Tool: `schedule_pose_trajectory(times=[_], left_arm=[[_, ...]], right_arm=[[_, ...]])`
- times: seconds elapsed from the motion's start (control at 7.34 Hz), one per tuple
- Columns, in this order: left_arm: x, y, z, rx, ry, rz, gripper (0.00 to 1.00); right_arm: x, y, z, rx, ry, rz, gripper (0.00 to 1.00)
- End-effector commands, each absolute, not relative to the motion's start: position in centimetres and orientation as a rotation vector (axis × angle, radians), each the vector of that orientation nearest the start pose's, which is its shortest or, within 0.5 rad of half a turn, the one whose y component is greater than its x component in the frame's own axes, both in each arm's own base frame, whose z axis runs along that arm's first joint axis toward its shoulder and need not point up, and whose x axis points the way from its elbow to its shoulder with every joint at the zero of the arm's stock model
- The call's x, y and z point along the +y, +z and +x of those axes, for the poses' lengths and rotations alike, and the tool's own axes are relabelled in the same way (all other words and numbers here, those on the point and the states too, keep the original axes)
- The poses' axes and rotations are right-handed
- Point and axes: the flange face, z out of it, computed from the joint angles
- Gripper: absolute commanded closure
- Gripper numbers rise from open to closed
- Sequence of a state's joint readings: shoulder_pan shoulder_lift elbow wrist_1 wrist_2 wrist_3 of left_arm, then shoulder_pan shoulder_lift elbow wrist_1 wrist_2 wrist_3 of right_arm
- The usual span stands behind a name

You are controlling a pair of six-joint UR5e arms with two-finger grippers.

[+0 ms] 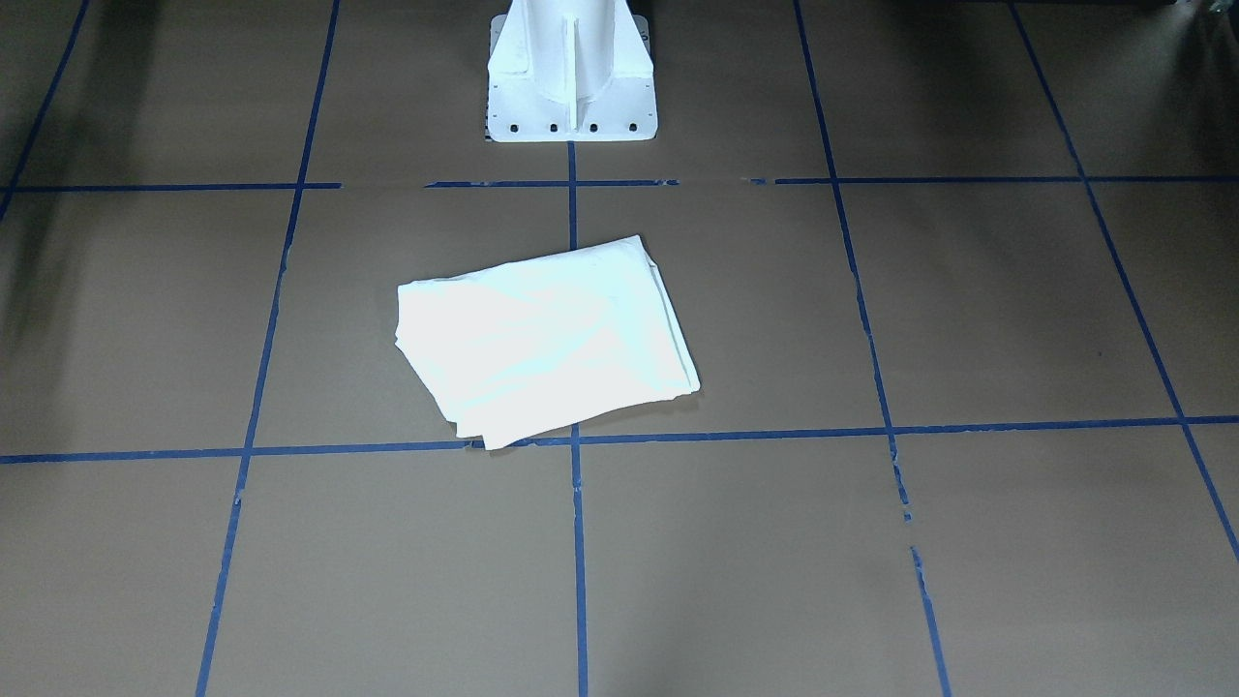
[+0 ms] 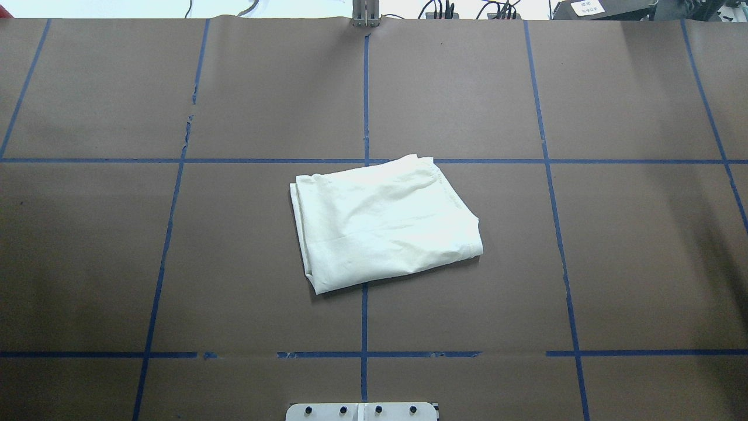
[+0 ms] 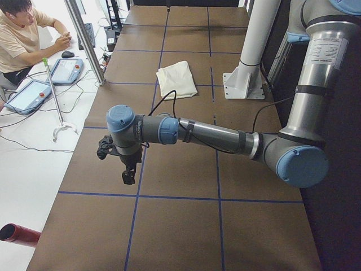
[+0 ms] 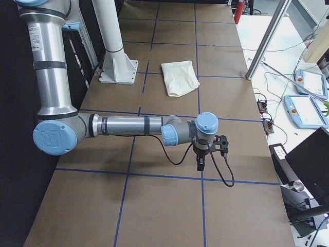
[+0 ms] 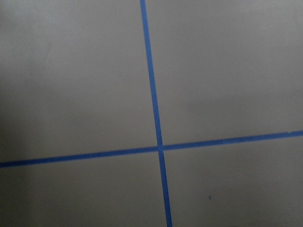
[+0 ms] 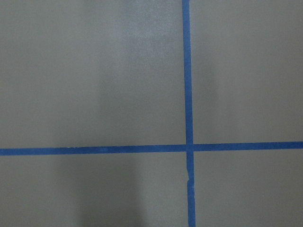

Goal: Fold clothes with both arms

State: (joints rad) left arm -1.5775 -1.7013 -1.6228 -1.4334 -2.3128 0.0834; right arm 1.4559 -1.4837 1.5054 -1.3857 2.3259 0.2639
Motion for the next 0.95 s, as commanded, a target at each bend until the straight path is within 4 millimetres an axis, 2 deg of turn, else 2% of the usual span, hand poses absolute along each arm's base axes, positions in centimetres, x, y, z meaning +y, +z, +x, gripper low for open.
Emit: schedule_pose_trajectory(times=[0.0, 0.41, 0.68, 0.82], left_arm=[[-51.8, 60.4, -6.6, 0.779, 0.109, 0.115, 0.0], [-52.0, 62.0, -6.3, 0.813, 0.102, 0.089, 0.0], [-52.0, 61.8, -6.4, 0.811, 0.105, 0.095, 0.0], [-52.3, 61.2, -6.3, 0.812, 0.114, 0.107, 0.0]], right_arm=[[-54.7, 62.6, 0.2, -0.777, 0.068, 0.054, 0.0], [-53.6, 64.0, 0.2, -0.778, 0.04, 0.046, 0.0], [-53.7, 66.0, 0.3, -0.774, -0.028, 0.041, 0.0], [-55.6, 63.2, -0.1, -0.784, -0.029, 0.072, 0.0]])
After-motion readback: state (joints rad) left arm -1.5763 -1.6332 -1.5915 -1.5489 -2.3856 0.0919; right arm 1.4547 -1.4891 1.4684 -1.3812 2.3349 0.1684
